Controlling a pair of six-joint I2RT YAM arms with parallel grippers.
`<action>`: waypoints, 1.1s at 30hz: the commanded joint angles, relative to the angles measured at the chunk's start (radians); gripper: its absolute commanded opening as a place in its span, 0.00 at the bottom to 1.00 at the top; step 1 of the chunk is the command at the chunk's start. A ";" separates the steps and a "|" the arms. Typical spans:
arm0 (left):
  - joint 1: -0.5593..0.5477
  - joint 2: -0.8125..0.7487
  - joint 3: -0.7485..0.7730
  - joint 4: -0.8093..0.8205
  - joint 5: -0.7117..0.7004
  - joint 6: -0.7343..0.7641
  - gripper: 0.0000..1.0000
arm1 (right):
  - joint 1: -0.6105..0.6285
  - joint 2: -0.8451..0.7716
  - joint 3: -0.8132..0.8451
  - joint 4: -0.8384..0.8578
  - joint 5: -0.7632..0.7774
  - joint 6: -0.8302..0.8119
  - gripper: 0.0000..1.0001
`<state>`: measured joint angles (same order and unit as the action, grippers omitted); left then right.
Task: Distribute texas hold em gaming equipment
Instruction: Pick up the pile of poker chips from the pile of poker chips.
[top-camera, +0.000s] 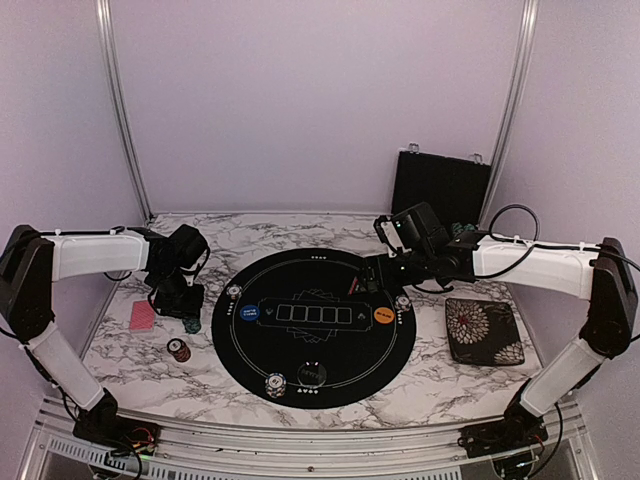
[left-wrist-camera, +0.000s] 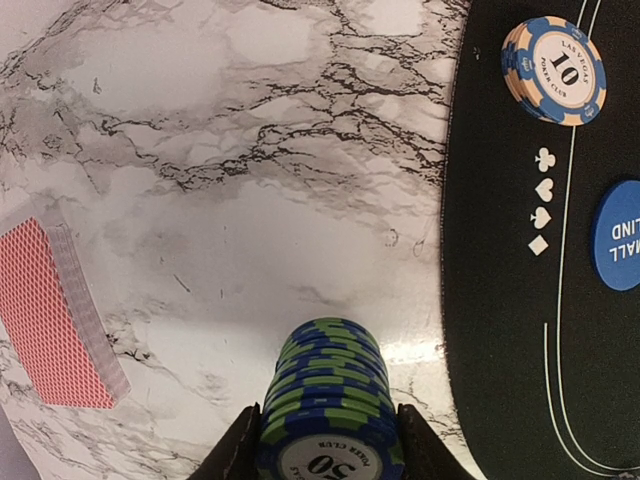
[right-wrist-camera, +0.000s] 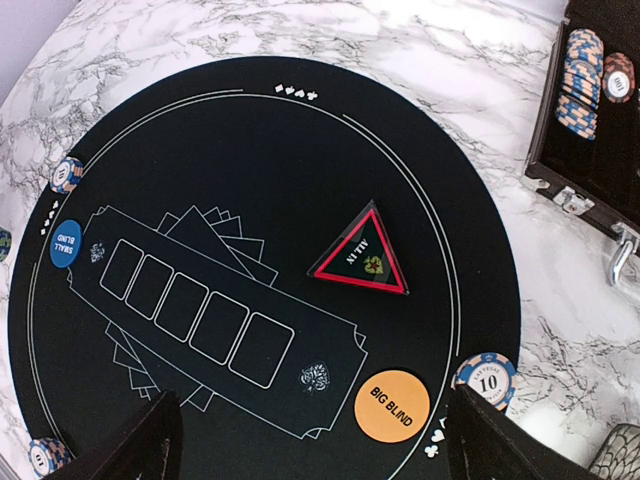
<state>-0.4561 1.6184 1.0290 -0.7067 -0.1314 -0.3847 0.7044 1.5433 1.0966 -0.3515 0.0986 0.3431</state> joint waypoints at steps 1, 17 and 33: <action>0.007 0.013 -0.015 0.003 -0.004 0.009 0.42 | 0.009 -0.003 0.009 0.011 0.013 0.009 0.88; 0.007 -0.018 0.022 -0.023 -0.013 0.021 0.38 | 0.009 0.003 0.018 0.010 0.013 0.009 0.88; 0.007 -0.023 0.054 -0.043 -0.013 0.023 0.38 | 0.009 0.002 0.019 0.011 0.015 0.009 0.88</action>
<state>-0.4561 1.6169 1.0519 -0.7162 -0.1326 -0.3737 0.7044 1.5433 1.0966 -0.3515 0.0986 0.3435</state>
